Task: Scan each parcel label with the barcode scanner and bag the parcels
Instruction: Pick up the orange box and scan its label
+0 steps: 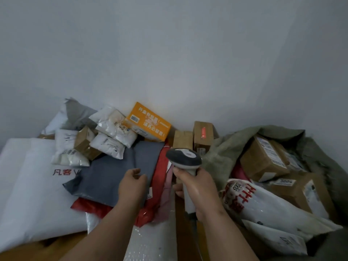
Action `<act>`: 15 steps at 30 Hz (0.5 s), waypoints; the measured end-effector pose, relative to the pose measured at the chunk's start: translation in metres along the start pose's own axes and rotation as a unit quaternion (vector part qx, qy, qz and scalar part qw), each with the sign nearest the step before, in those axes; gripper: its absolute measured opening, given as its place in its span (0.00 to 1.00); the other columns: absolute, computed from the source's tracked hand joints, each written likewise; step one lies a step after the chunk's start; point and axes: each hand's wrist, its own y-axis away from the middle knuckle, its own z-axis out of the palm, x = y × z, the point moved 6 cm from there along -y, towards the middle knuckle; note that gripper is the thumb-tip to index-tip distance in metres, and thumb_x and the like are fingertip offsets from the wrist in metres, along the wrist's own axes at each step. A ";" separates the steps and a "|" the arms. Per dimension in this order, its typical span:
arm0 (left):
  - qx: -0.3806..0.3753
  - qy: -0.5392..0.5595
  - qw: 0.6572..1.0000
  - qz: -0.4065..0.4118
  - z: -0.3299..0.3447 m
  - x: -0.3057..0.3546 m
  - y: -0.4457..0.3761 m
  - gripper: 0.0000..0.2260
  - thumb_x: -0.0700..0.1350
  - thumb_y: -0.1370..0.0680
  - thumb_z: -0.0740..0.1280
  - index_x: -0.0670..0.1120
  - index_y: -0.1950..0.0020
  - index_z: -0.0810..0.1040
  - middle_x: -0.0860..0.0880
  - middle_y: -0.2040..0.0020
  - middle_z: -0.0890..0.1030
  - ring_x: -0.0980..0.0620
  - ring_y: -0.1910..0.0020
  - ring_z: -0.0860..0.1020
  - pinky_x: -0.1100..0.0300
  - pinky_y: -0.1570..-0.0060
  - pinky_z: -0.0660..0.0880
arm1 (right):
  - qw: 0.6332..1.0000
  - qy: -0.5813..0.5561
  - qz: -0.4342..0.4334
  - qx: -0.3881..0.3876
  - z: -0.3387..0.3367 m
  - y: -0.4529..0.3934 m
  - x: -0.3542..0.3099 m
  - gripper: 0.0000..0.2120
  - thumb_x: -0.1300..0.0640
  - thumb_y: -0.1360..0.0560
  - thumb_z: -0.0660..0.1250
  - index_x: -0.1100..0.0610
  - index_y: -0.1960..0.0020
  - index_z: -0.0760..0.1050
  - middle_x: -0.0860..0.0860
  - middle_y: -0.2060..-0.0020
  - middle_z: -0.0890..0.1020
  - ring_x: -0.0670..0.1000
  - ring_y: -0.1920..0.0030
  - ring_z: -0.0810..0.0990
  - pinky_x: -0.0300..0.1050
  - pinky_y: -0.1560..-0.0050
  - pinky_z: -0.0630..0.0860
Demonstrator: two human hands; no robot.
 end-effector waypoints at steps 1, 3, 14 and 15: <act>0.009 -0.017 1.000 0.000 -0.009 -0.004 -0.005 0.17 0.44 0.21 0.66 0.46 0.32 0.74 0.52 0.54 0.77 0.52 0.59 0.77 0.59 0.63 0.70 | 1.000 0.005 0.002 -0.002 0.009 -0.003 0.003 0.07 0.53 0.25 0.74 0.55 0.52 0.82 0.53 0.65 0.86 0.50 0.65 0.86 0.44 0.62 0.82; 0.028 -0.037 0.999 0.005 -0.026 -0.012 -0.014 0.17 0.44 0.21 0.67 0.46 0.32 0.74 0.54 0.56 0.76 0.55 0.61 0.75 0.59 0.64 0.68 | 1.000 0.016 0.005 -0.003 0.026 -0.008 0.009 0.08 0.53 0.25 0.74 0.55 0.49 0.81 0.52 0.66 0.85 0.48 0.66 0.85 0.45 0.61 0.82; 0.054 -0.015 0.998 0.042 -0.069 -0.011 -0.078 0.17 0.43 0.21 0.67 0.46 0.32 0.75 0.56 0.62 0.77 0.61 0.69 0.75 0.69 0.73 0.67 | 0.999 -0.010 -0.006 0.038 0.097 -0.064 -0.011 0.13 0.53 0.25 0.74 0.57 0.43 0.79 0.55 0.60 0.85 0.44 0.69 0.81 0.36 0.73 0.75; 0.048 -0.011 0.997 0.052 -0.069 -0.005 -0.085 0.18 0.44 0.21 0.67 0.48 0.31 0.74 0.56 0.60 0.78 0.61 0.69 0.76 0.68 0.73 0.67 | 0.999 -0.021 -0.015 0.048 0.101 -0.074 -0.018 0.12 0.53 0.26 0.74 0.56 0.45 0.79 0.52 0.62 0.85 0.43 0.70 0.81 0.35 0.73 0.76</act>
